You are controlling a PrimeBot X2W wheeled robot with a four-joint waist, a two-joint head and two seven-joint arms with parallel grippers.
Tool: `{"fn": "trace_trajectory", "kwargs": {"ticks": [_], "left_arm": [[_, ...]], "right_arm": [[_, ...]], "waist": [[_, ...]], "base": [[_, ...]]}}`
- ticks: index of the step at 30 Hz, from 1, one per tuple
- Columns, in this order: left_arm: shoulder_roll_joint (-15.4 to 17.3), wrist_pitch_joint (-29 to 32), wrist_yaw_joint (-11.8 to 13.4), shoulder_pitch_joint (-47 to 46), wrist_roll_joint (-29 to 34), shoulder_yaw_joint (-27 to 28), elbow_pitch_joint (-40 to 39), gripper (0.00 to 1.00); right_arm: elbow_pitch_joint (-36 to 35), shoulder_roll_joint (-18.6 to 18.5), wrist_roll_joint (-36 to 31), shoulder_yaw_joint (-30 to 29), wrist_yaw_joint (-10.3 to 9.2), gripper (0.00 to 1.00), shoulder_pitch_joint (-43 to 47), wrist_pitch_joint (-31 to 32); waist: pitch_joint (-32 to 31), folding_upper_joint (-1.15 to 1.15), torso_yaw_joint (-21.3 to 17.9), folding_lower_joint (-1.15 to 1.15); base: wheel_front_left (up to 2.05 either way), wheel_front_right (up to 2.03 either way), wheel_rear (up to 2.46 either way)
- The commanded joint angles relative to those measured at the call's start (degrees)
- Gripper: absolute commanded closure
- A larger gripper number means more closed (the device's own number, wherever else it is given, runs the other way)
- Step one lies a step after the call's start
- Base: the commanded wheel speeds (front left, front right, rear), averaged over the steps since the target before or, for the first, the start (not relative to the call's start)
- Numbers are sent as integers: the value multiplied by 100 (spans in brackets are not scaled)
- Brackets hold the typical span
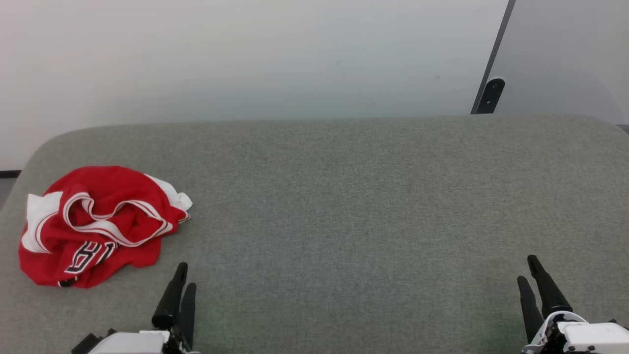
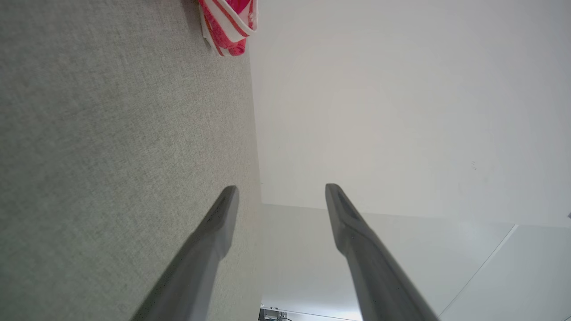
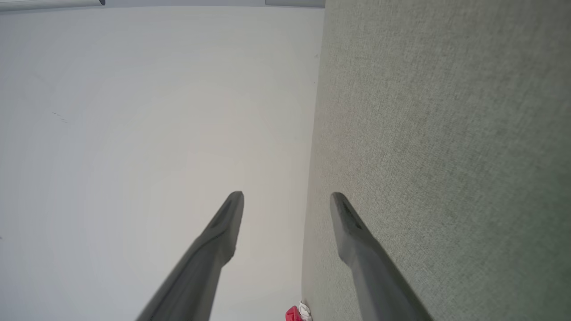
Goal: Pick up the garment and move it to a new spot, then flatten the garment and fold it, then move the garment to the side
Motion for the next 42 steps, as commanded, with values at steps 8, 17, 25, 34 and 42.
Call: {"fn": "trace_trajectory", "kwargs": {"ticks": [8, 17, 25, 34, 42], "left_arm": [[71, -280, -3, 54, 420, -196, -300, 0], [67, -512, -6, 166, 1185, -297, -409, 0], [75, -700, -8, 262, 2182, -336, -534, 0], [63, -893, 18, 368, 3515, -364, -651, 0], [62, -1050, 171, 479, 4529, -467, -814, 0]], "right_arm": [[-243, -80, -331, 267, 2, 0, 46, -277], [-298, -178, -852, 495, 3, 0, 131, -506], [-363, -375, -1584, 680, 3, 0, 166, -693], [-401, -566, -2914, 841, 3, 0, 191, -875], [-454, -539, -3823, 780, 3, 0, 276, -932]], "waist": [[-8, 0, 17, 0], [-20, 0, 34, 0], [-13, 0, 40, 0], [-8, 0, 46, 0], [-10, 0, 60, 0]], "base": [[0, 0, 0], [0, 0, 0], [0, 0, 0], [0, 0, 0], [0, 0, 0]]}}
